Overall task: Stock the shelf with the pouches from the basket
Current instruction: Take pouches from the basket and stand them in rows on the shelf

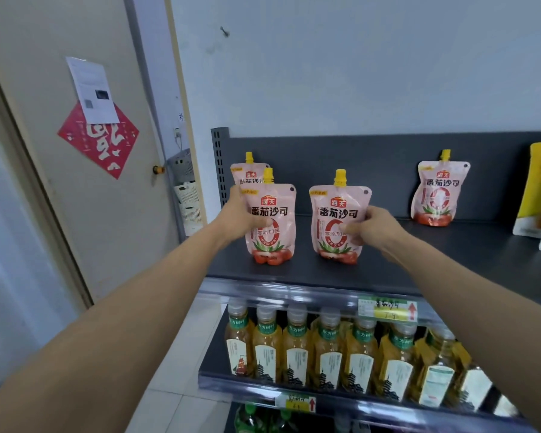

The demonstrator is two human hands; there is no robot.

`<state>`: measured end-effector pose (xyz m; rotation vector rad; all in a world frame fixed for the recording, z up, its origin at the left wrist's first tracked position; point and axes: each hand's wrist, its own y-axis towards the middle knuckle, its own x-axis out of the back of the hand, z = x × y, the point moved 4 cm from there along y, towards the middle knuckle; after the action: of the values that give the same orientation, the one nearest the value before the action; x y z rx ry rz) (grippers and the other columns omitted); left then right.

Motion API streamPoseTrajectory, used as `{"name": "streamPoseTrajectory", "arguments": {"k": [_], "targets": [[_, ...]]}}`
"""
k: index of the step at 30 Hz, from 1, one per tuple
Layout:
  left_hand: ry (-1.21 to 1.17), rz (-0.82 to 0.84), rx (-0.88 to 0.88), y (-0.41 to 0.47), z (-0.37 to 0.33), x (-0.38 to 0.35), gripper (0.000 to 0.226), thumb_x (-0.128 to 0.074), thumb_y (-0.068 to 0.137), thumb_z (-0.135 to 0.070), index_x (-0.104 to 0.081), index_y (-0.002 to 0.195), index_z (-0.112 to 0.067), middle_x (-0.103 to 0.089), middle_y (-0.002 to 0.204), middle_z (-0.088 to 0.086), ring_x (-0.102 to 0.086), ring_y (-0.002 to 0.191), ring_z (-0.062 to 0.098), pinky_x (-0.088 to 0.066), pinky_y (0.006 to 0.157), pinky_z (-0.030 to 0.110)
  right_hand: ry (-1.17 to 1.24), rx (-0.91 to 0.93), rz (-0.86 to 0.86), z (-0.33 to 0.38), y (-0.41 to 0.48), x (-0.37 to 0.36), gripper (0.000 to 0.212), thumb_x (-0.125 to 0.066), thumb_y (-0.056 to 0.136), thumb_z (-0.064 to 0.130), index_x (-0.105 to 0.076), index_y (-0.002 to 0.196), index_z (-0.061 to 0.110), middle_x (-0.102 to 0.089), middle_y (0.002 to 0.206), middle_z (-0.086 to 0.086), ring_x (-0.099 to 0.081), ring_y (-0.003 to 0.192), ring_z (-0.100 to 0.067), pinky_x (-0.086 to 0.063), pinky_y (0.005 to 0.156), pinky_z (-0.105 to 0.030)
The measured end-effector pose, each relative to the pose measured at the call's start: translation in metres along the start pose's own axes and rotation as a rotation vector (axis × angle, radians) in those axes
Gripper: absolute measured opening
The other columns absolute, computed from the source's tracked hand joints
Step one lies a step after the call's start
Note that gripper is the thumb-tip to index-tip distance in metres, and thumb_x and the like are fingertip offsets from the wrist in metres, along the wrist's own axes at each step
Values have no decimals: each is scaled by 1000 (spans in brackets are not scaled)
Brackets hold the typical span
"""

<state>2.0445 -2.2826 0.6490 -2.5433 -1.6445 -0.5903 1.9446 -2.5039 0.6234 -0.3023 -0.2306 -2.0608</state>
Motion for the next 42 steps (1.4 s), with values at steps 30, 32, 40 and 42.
{"name": "streamPoseTrajectory", "arguments": {"k": [30,32,40,42], "targets": [[29,84,52,149,48,-50,56,-68,77,7,-49,128,-8,-59,130,10,-54,123,27,-46,96,39,22,-100,-155,-27,122,3,30,-70,78,-2,-58,103,10,-64,103,-3,-60,94,-21,-50,81,-32],[32,77,52,158,49,-53,55,-67,78,7,-48,128,-7,-58,131,10,-53,123,27,-46,95,38,24,-103,-166,-29,131,5,32,-70,78,-2,-58,107,6,-65,107,-5,-61,94,-20,-50,80,-32],[105,79,99,191,59,-61,56,-73,74,1,-50,125,-7,-62,125,8,-57,119,27,-51,96,45,54,-111,-176,-33,158,7,49,-68,79,-4,-51,124,4,-63,122,-10,-60,111,-27,-51,87,-36],[116,53,95,193,58,-63,56,-70,76,3,-47,126,-6,-59,127,8,-55,120,27,-50,97,44,45,-104,-184,-35,162,8,49,-68,79,-3,-51,125,4,-63,123,-10,-60,111,-27,-52,89,-37]]}}
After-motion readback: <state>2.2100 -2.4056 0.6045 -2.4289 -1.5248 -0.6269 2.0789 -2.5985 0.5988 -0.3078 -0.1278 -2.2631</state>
